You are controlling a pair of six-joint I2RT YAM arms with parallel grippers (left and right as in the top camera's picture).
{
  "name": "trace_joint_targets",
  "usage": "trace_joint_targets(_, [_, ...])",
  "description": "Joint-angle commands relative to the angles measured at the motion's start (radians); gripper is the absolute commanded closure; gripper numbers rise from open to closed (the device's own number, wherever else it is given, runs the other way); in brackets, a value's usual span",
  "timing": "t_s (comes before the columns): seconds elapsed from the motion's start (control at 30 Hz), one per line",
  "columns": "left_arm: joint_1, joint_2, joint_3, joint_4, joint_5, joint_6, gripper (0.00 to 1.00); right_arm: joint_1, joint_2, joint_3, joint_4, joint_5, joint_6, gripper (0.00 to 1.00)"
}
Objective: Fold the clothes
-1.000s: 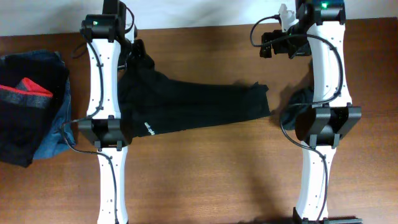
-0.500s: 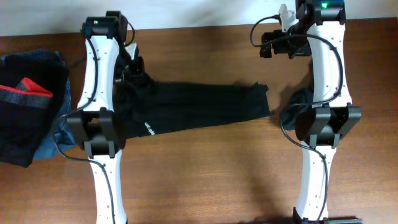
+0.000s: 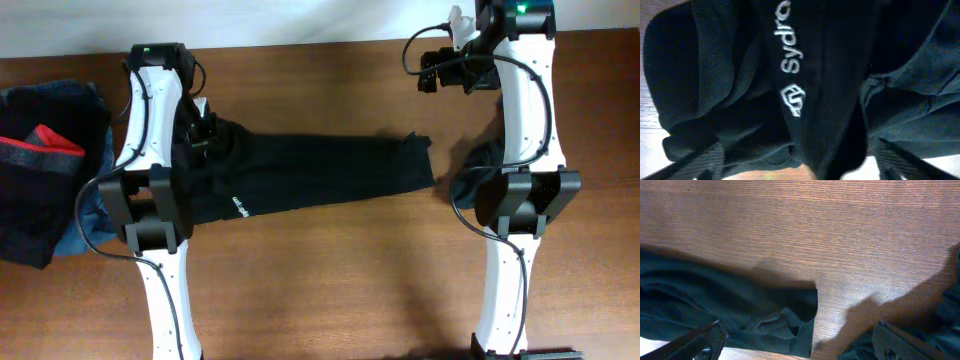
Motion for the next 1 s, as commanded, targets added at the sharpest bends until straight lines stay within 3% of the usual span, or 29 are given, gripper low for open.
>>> trace_joint_targets(0.0, [0.008,-0.030,0.012,0.014,-0.007,-0.017,0.01,0.005,-0.019,0.012,-0.011,0.005,-0.002,0.01])
trace_joint_targets(0.2, [0.059,-0.073,0.211,-0.005,0.039,-0.054,0.01,0.003,-0.019,0.012,-0.046,-0.022,-0.001,0.01])
trace_joint_targets(0.4, [0.108,-0.196,0.426,0.021,0.050,-0.169,0.01,0.003,-0.019,0.012,-0.099,-0.039,-0.002,0.01])
trace_joint_targets(0.6, [0.107,-0.236,0.457,0.006,0.076,-0.207,0.01,-0.035,-0.020,0.012,-0.124,-0.414,-0.066,0.01])
trace_joint_targets(0.67, [0.105,-0.236,0.455,-0.005,0.098,-0.206,0.01,-0.053,-0.020,0.010,-0.125,-0.457,-0.066,0.01])
trace_joint_targets(0.77, [0.080,-0.236,0.455,-0.005,0.121,-0.206,0.01,-0.071,-0.020,-0.009,-0.125,-0.378,-0.073,0.01])
trace_joint_targets(0.97, [-0.027,-0.235,0.455,-0.005,-0.080,-0.203,0.01,-0.072,-0.020,-0.262,-0.124,-0.325,-0.121,0.04])
